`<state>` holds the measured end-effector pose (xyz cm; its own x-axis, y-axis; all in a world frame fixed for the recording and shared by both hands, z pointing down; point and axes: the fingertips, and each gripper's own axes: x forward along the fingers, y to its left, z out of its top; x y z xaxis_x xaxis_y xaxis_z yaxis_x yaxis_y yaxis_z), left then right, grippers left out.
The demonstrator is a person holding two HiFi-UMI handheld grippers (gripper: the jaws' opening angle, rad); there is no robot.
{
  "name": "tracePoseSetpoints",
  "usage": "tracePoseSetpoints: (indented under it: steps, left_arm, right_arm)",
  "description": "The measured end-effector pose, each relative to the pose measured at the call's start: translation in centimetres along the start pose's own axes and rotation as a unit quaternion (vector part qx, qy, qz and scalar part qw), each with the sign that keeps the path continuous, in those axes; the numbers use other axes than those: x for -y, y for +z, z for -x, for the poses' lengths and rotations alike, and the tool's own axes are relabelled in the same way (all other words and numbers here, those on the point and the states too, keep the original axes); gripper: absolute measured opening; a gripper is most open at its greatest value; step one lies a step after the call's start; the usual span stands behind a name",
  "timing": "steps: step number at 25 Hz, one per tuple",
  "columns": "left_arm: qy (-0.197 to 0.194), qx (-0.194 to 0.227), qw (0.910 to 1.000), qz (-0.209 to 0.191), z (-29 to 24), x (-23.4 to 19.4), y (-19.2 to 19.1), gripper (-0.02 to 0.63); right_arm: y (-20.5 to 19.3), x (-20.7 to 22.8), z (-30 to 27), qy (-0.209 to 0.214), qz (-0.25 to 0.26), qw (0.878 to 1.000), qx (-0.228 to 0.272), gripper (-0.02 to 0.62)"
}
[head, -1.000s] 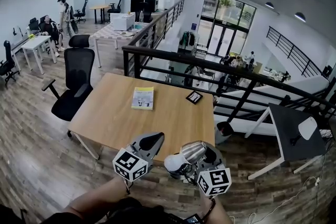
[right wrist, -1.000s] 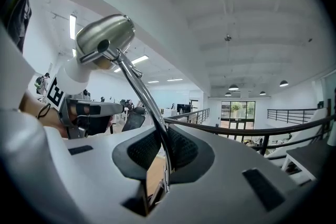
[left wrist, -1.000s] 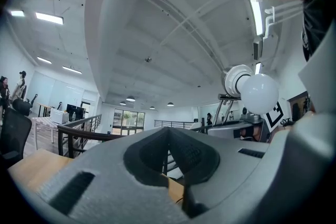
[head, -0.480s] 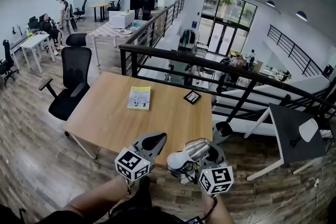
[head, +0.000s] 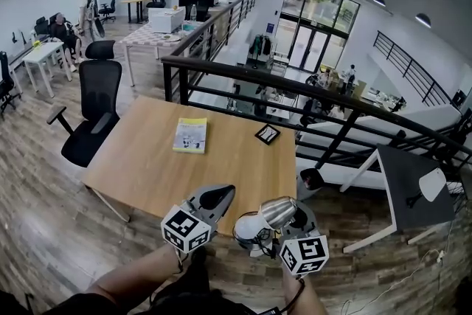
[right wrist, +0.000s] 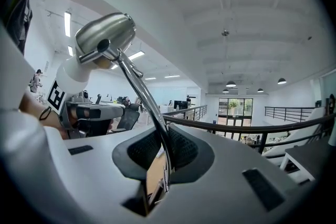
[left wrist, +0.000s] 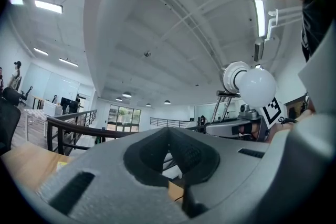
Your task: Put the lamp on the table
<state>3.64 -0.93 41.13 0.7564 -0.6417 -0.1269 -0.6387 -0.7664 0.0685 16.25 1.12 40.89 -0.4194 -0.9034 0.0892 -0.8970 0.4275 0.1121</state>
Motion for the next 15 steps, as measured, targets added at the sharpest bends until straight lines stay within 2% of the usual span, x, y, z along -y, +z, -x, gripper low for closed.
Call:
tracePoseSetpoints:
  steps: [6,15]
  left_arm:
    - [-0.006,-0.005,0.9999,0.01,-2.8,-3.2,-0.7,0.009]
    - [-0.043,-0.016,0.9988,0.016,-8.7,-10.4,-2.3,0.008]
  right_arm:
    - [-0.3,1.6,-3.5,-0.002,-0.005,1.0,-0.007,0.044]
    - [-2.0,4.5,-11.0,-0.017,-0.02,0.999,-0.022,0.046]
